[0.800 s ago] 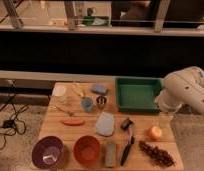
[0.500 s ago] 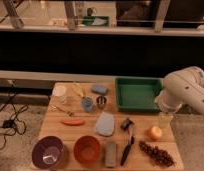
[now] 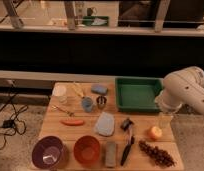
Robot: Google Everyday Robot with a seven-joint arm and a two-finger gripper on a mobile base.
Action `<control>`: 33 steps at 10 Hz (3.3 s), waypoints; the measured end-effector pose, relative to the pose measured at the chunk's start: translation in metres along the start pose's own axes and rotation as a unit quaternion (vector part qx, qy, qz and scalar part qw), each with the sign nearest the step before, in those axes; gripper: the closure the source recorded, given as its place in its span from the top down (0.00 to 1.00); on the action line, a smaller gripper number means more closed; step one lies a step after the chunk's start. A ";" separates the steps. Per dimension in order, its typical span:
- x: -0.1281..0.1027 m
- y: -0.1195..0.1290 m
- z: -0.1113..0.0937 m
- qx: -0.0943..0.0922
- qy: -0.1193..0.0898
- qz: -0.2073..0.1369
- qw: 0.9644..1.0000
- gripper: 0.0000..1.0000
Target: Place apple in paper cup
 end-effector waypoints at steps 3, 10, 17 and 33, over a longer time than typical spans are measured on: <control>0.000 0.000 0.000 0.000 0.000 0.000 1.000 0.80; 0.002 0.000 0.007 -0.005 0.000 0.003 1.000 0.80; 0.002 0.000 0.007 -0.005 0.000 0.003 1.000 0.80; 0.038 -0.003 0.039 -0.052 -0.001 0.062 0.997 0.80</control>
